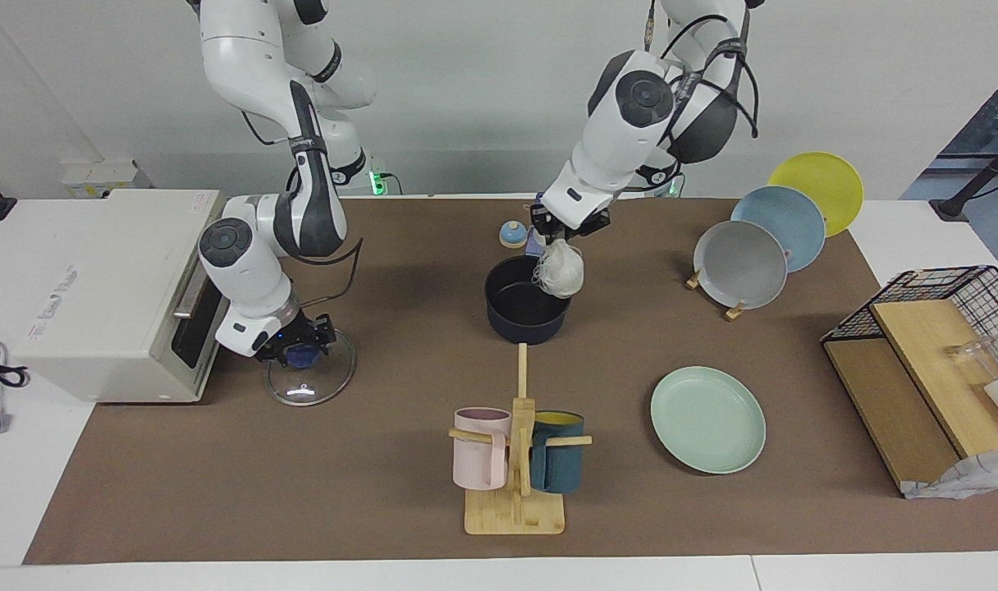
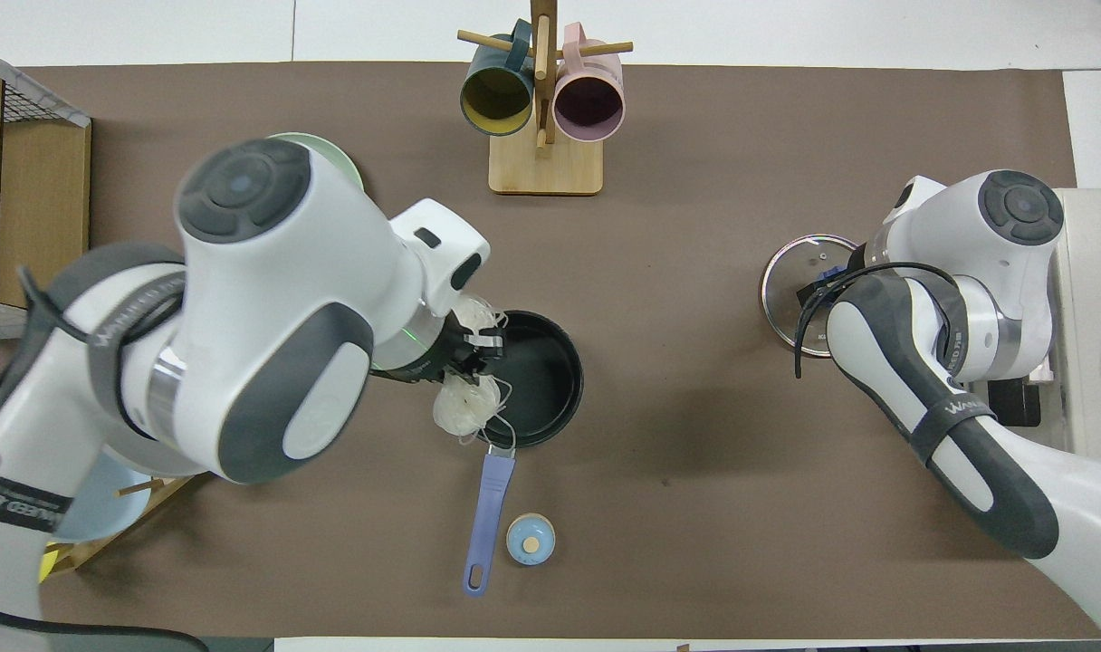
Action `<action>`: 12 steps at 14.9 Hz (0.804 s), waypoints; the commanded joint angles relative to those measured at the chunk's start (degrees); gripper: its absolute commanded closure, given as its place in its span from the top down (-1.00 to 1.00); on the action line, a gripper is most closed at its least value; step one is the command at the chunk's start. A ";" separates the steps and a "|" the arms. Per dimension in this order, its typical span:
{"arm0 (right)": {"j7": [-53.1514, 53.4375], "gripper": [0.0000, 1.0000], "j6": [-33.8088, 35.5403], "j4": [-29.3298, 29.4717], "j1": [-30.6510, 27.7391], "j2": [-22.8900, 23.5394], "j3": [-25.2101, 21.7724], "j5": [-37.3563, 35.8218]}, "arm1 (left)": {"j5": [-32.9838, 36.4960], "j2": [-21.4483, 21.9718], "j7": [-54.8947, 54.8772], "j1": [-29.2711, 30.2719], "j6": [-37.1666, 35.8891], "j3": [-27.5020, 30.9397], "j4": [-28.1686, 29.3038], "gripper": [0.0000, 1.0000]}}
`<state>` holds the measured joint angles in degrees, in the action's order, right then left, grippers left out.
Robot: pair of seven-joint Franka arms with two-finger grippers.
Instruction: Transfer vermicelli from plate to pot
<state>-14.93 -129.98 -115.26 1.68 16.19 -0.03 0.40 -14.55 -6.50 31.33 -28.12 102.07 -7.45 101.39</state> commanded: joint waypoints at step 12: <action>-1.76 0.23 6.49 4.87 -0.18 -0.98 0.47 0.65 | -1.36 -5.09 -0.73 -4.75 24.92 1.30 12.34 -1.00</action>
<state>-14.94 -125.39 -111.20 1.88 16.15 0.13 0.40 -14.82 -11.12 31.78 -31.51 124.30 -7.22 112.88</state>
